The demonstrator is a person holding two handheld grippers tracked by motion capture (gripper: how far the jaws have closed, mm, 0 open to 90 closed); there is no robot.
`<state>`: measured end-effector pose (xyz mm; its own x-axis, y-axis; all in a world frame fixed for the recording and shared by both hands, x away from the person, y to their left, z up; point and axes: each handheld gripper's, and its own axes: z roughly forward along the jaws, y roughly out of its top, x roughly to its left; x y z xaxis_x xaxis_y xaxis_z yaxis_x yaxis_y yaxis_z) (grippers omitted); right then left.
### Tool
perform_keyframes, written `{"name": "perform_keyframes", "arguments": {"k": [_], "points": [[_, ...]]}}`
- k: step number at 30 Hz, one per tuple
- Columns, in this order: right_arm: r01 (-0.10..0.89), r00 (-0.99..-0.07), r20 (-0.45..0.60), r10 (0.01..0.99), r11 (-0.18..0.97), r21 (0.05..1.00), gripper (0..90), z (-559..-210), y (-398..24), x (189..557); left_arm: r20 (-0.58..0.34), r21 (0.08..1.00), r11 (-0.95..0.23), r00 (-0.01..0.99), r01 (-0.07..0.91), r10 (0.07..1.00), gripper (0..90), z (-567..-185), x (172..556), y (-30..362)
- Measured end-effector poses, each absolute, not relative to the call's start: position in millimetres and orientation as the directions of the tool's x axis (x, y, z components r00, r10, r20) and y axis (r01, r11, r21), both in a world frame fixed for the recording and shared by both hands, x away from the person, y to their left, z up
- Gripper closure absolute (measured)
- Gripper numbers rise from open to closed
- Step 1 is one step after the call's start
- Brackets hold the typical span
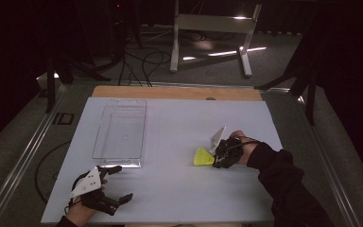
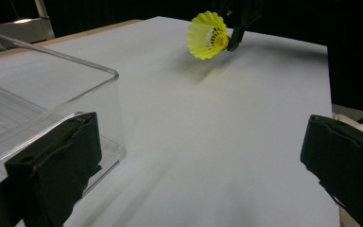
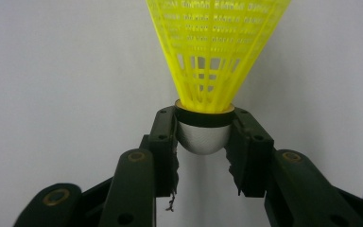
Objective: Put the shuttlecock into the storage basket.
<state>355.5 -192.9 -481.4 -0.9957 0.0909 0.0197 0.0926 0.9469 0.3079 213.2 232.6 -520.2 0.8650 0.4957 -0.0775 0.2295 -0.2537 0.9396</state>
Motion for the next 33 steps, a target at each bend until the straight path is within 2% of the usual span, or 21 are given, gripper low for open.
{"name": "perform_keyframes", "arguments": {"k": [13, 33], "points": [[0.026, -0.999, 0.025, 0.019, 0.946, 0.322, 65.5, -478, -185, 341, -0.089, 0.932, -0.266, 0.866, 0.247, 0.492, 0.4, -519, 214, 230], [-0.007, -0.999, 0.036, -0.022, 0.935, 0.355, 65.5, -463, -165, 338, -0.118, 0.931, -0.246, 0.863, 0.268, 0.491, 0.5, -518, 216, 229]]}}
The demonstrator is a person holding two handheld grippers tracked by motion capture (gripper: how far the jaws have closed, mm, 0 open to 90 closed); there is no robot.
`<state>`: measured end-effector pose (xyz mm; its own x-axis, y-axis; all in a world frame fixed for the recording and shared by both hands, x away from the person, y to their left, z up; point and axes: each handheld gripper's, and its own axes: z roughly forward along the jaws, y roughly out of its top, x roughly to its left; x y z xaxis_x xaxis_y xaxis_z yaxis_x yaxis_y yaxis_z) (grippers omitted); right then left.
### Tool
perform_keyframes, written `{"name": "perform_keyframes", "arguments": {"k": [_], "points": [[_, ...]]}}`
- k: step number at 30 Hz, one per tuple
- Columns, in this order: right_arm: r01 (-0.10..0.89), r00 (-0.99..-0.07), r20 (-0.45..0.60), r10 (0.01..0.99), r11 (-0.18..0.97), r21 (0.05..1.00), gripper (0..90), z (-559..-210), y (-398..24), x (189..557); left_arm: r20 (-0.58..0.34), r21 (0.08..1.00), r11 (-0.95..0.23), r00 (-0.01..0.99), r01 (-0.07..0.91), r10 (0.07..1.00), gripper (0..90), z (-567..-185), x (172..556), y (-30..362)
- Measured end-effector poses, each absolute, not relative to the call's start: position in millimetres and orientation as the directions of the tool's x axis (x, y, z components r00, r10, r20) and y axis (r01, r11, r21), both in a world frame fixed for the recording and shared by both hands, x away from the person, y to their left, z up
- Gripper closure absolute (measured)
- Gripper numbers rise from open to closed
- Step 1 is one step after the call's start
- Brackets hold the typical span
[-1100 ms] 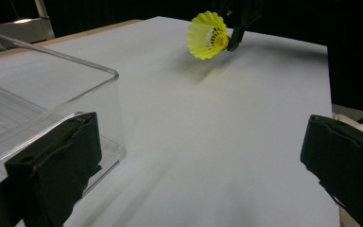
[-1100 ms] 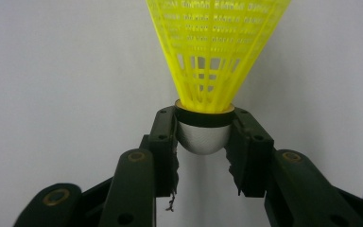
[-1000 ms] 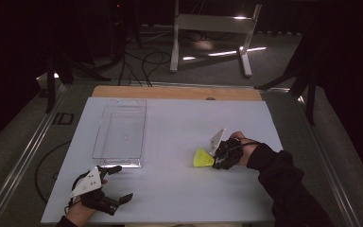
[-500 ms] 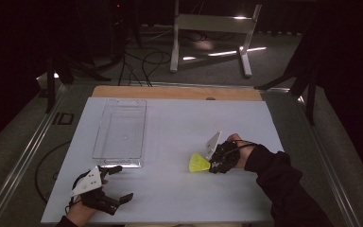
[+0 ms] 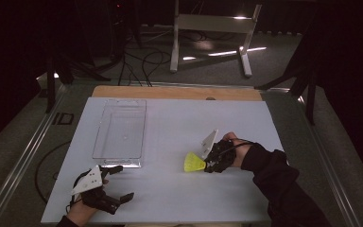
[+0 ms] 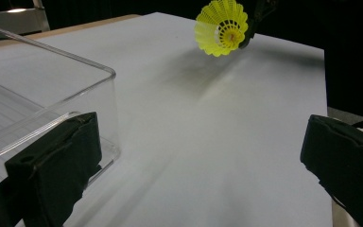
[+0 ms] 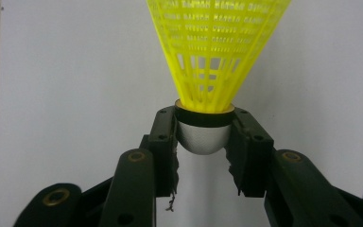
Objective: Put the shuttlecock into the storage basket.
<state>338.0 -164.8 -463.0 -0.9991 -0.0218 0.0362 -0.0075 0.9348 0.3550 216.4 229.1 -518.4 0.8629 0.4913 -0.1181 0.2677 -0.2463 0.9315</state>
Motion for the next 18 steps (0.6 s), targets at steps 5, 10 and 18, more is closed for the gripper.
{"name": "perform_keyframes", "arguments": {"k": [5, 10, 18], "points": [[-0.015, -0.999, 0.042, -0.035, 0.919, 0.394, 65.5, -458, -165, 337, -0.129, 0.923, -0.26, 0.865, 0.284, 0.486, 0.4, -517, 219, 227], [-0.022, -0.999, 0.032, -0.039, 0.906, 0.422, 65.5, -453, -166, 333, -0.166, 0.929, -0.216, 0.858, 0.302, 0.486, 0.4, -510, 222, 228], [-0.027, -0.999, 0.026, -0.043, 0.9, 0.435, 65.5, -447, -167, 325, -0.122, 0.922, -0.27, 0.871, 0.277, 0.476, 0.4, -472, 230, 223]]}}
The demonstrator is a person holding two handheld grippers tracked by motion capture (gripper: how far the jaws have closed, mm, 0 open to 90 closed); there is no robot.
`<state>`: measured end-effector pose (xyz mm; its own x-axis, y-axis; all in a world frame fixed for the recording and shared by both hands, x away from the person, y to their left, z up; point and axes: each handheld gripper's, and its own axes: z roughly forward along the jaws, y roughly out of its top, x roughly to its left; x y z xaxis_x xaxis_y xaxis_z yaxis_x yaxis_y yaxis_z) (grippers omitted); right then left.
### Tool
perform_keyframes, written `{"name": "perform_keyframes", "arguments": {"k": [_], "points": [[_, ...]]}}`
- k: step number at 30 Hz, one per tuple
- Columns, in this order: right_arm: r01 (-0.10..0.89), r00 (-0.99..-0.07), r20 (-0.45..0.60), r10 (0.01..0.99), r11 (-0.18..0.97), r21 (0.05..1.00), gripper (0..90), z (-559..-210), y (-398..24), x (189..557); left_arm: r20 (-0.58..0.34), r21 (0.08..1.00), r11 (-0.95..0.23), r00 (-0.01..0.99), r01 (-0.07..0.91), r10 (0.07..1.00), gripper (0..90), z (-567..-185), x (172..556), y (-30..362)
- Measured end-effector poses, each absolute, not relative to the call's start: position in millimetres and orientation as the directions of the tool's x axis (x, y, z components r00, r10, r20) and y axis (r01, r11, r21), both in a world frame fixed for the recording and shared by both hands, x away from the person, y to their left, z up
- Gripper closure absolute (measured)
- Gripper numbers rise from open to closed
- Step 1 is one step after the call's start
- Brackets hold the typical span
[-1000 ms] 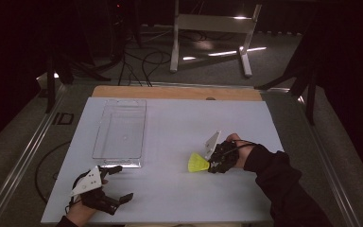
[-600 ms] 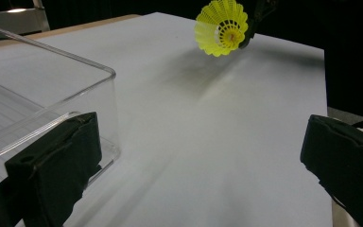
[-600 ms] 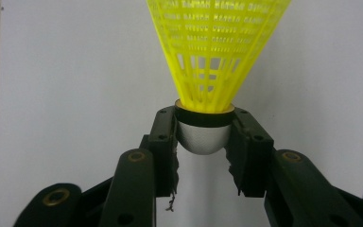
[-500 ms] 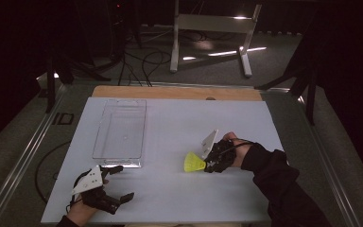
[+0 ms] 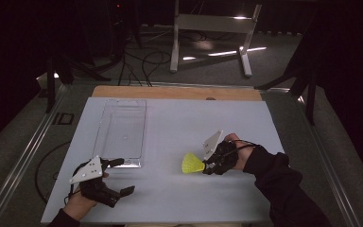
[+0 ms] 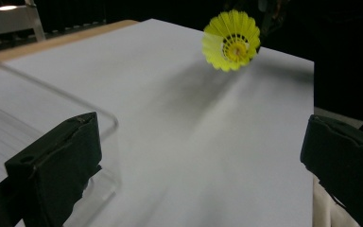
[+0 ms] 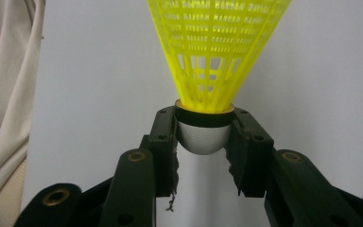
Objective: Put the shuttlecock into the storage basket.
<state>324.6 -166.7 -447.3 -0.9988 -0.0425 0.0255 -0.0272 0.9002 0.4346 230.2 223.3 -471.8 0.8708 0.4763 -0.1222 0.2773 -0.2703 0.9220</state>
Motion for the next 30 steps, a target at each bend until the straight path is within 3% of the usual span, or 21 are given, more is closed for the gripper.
{"name": "perform_keyframes", "arguments": {"k": [4, 11, 16, 25, 30], "points": [[-0.021, -0.998, 0.038, -0.041, 0.901, 0.433, 65.5, -446, -166, 324, -0.096, 0.916, -0.3, 0.873, 0.265, 0.477, 0.4, -447, 237, 219], [-0.016, -0.998, 0.046, -0.043, 0.883, 0.47, 65.5, -441, -167, 322, -0.131, 0.879, -0.353, 0.874, 0.321, 0.468, 0.4, -422, 254, 205], [-0.029, -0.999, 0.025, -0.048, 0.876, 0.481, 65.6, -437, -166, 320, -0.203, 0.846, -0.36, 0.862, 0.393, 0.464, 0.4, -413, 267, 190], [-0.034, -0.999, 0.019, -0.05, 0.868, 0.496, 65.6, -435, -164, 320, -0.219, 0.824, -0.384, 0.859, 0.417, 0.463, 0.4, -402, 279, 168], [-0.038, -0.999, 0.014, -0.052, 0.868, 0.495, 65.6, -433, -164, 320, -0.262, 0.775, -0.413, 0.837, 0.479, 0.48, 0.4, -398, 287, 153]]}}
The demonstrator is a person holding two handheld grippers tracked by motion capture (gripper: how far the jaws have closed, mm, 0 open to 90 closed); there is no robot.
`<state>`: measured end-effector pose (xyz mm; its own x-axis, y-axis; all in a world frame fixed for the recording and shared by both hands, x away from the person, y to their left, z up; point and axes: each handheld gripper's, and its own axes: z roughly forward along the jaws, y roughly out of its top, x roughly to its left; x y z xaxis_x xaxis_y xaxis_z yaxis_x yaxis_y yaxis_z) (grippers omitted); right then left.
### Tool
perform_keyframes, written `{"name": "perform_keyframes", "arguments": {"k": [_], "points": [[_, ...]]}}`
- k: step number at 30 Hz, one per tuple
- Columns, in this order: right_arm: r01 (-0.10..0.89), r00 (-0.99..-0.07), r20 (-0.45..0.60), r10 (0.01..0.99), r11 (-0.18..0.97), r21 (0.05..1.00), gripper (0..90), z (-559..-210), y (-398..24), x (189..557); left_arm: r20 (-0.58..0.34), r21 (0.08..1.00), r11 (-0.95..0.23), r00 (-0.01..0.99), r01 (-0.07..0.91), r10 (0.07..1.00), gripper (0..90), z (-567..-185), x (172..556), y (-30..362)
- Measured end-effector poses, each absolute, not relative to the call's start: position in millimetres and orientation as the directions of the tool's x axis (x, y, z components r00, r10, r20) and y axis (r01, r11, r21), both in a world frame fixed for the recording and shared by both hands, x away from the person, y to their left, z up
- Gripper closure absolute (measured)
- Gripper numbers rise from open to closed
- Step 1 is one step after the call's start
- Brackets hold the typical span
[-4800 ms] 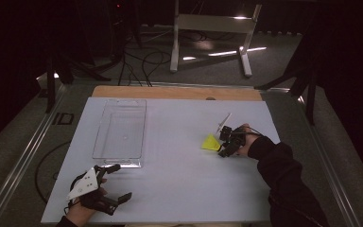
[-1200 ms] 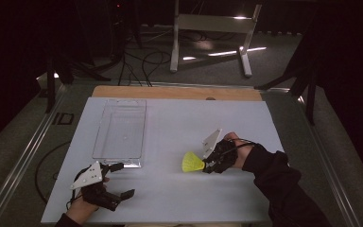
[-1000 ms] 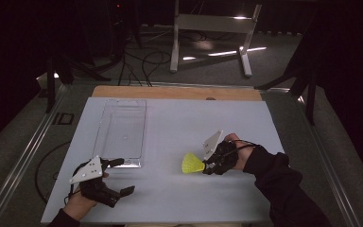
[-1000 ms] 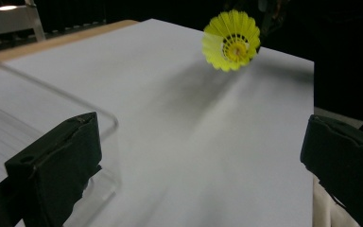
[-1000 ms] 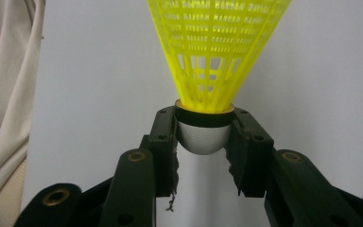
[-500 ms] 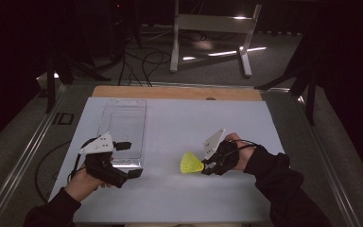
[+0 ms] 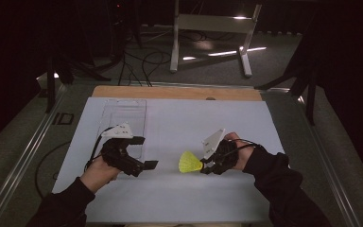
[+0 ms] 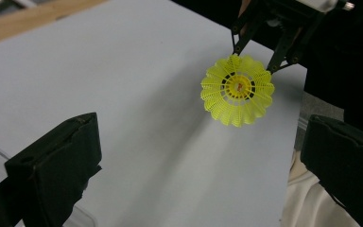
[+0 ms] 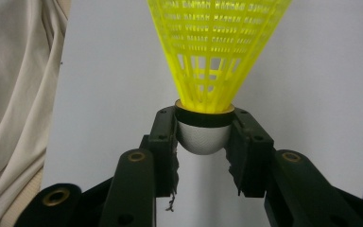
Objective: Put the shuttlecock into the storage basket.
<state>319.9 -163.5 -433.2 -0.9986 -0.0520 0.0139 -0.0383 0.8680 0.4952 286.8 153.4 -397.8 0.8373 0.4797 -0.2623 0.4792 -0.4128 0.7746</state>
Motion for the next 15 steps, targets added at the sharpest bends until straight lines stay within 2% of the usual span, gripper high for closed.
{"name": "perform_keyframes", "arguments": {"k": [8, 15], "points": [[-0.039, -0.998, 0.016, -0.054, 0.868, 0.495, 65.5, -432, -163, 319, -0.259, 0.735, -0.463, 0.836, 0.496, 0.485, 0.5, -394, 293, 133], [-0.045, -0.998, 0.017, -0.061, 0.871, 0.489, 65.5, -431, -161, 319, -0.294, 0.71, -0.467, 0.825, 0.526, 0.482, 0.5, -391, 301, 115]]}}
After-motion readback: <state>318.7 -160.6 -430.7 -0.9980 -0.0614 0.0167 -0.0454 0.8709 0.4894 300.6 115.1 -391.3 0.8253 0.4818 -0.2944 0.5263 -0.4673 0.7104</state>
